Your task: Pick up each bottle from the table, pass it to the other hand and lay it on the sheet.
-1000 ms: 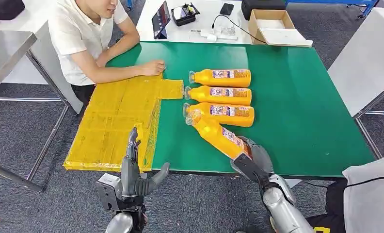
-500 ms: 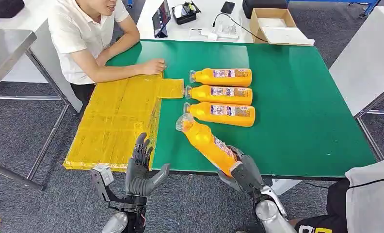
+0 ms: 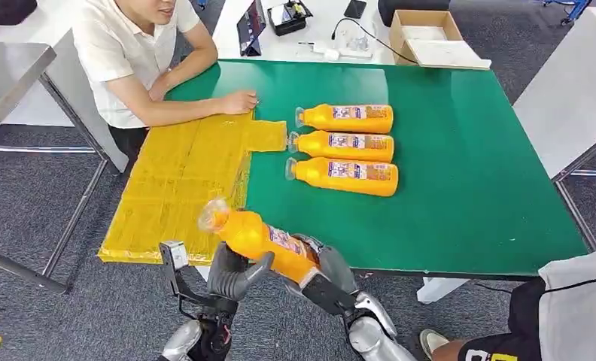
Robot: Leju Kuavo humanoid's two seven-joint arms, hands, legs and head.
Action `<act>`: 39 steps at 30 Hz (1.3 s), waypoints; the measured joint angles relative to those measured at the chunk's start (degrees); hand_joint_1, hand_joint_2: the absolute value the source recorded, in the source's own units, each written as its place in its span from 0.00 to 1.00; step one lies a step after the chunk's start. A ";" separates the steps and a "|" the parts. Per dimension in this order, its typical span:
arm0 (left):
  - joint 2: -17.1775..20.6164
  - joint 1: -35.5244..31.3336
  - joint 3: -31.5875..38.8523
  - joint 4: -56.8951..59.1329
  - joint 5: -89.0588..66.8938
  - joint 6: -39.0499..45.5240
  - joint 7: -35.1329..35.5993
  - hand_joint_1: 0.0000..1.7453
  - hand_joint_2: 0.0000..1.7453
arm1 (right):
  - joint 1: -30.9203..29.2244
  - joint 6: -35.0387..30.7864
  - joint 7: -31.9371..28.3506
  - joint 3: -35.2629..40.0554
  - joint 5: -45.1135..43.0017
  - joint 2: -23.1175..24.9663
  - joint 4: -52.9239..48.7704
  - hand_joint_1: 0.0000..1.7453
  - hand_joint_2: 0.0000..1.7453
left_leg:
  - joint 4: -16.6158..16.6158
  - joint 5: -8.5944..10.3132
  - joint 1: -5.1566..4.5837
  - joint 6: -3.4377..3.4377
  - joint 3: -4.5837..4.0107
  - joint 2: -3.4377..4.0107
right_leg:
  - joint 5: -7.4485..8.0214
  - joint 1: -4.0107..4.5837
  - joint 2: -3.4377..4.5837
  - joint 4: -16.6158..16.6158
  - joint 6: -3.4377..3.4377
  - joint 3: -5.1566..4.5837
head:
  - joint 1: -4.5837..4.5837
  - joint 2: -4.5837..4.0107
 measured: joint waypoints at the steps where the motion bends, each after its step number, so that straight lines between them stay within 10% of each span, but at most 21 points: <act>1: 0.02 0.02 -0.09 0.00 0.04 -0.22 0.11 0.00 1.00 | -0.14 -0.26 -0.11 0.37 0.00 0.04 0.26 1.00 1.00 | 0.00 0.00 -0.01 0.00 -0.01 0.00 | 0.00 -0.01 0.00 0.00 0.00 -0.01 | -0.02 0.00; 8: 0.07 -0.10 -0.31 0.00 0.11 -0.88 0.09 0.00 1.00 | -0.90 0.00 -0.24 2.87 -0.15 0.85 1.79 1.00 1.00 | 0.00 0.00 0.00 0.00 -0.02 0.01 | 0.00 0.01 0.00 0.00 0.00 -0.07 | -0.02 0.00; 9: 0.09 -0.11 -0.31 0.00 0.11 -1.01 0.05 0.80 1.00 | -0.98 0.11 -0.24 3.06 -0.20 0.92 1.97 1.00 1.00 | 0.00 0.00 0.01 0.00 -0.02 0.01 | 0.00 0.02 0.01 0.00 0.00 -0.07 | -0.02 0.00; 10: 0.09 -0.11 -0.31 0.00 0.11 -1.27 -0.13 1.00 1.00 | -1.09 0.20 -0.22 3.30 -0.33 0.94 2.16 1.00 1.00 | 0.00 0.00 0.02 0.00 -0.03 0.01 | 0.00 0.03 0.01 0.00 0.00 -0.08 | -0.02 0.00; 35: 1.01 0.33 1.68 -0.02 4.92 -11.72 -1.27 1.00 1.00 | -4.07 3.08 -1.18 6.08 -1.03 1.57 6.16 0.68 1.00 | 0.00 0.00 0.01 0.00 -0.05 0.03 | 0.00 0.02 0.01 0.00 0.00 -0.12 | -0.02 0.00; 38: 1.01 0.36 1.68 -0.02 4.94 -11.74 -1.29 1.00 1.00 | -4.08 3.10 -1.20 6.10 -1.03 1.57 6.18 0.06 1.00 | 0.00 0.00 0.01 0.00 -0.05 0.03 | 0.00 0.02 0.01 0.00 0.00 -0.12 | -0.02 0.00; 39: 1.01 0.35 1.68 -0.02 4.94 -11.74 -1.29 1.00 1.00 | -4.08 3.08 -1.20 6.12 -1.03 1.57 6.18 0.00 1.00 | 0.00 0.00 0.01 0.00 -0.06 0.03 | 0.00 0.02 0.01 0.00 0.00 -0.12 | -0.02 0.00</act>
